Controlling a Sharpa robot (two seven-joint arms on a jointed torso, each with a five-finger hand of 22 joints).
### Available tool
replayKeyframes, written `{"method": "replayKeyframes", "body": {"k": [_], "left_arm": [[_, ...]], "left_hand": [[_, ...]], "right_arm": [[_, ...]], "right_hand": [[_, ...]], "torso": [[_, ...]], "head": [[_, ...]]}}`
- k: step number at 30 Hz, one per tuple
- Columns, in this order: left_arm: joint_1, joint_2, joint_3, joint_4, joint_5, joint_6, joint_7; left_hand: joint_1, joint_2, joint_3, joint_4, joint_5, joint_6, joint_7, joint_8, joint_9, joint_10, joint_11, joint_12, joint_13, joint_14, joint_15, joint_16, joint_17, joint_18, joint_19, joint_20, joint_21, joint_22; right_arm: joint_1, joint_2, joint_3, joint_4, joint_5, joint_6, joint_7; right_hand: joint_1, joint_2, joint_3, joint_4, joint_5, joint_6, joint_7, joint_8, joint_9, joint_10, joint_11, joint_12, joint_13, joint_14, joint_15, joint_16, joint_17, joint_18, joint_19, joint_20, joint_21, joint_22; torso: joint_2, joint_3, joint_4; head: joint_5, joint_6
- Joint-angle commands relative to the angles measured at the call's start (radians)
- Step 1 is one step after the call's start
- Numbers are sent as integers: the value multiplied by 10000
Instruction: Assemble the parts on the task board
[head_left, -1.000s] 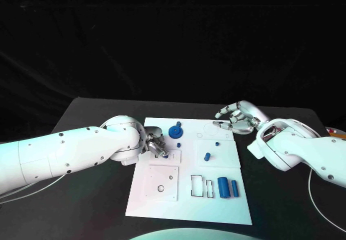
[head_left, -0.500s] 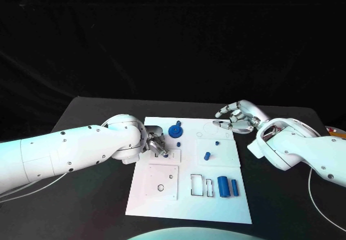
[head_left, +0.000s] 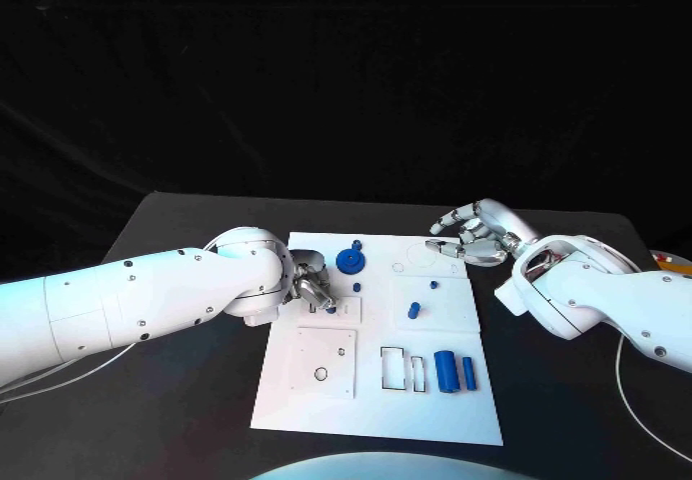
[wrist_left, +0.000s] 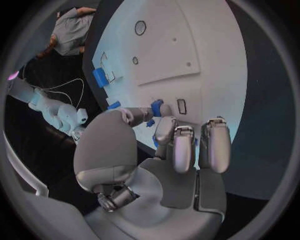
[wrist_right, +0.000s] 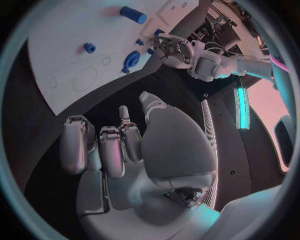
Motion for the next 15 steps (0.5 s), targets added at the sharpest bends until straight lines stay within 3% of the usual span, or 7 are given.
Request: {"method": "replayKeyframes", "body": {"k": [1,15], "left_arm": [[-38,44,-37,2,137,278,-79],[-38,58,-38,-54,140,313,-139]], "left_hand": [[-142,-7,806,-902,-34,151,-70,-41,23,73,1,47,24,1057,-65,43,2634,-150,70,-17,48,604],[-443,20,-339,-146,-87,354,-145,-150,126,117,-65,109,135,1057,-124,43,2634,-183,185,-68,87,755]], "right_arm": [[-9,-5,1,0,-48,92,26],[-14,-17,1,-8,-21,84,50]], "right_hand": [[-34,59,7,62,44,2,-12,50,11,-15,-34,-54,867,783,-73,-65,1385,110,-69,-29,-40,539],[-130,79,-37,84,30,-9,-13,60,11,-31,-33,-72,846,771,-73,-81,1334,123,-98,-30,-100,496]], "torso": [[-9,-4,0],[-6,-8,-1]], "head": [[-8,-9],[-13,-11]]}}
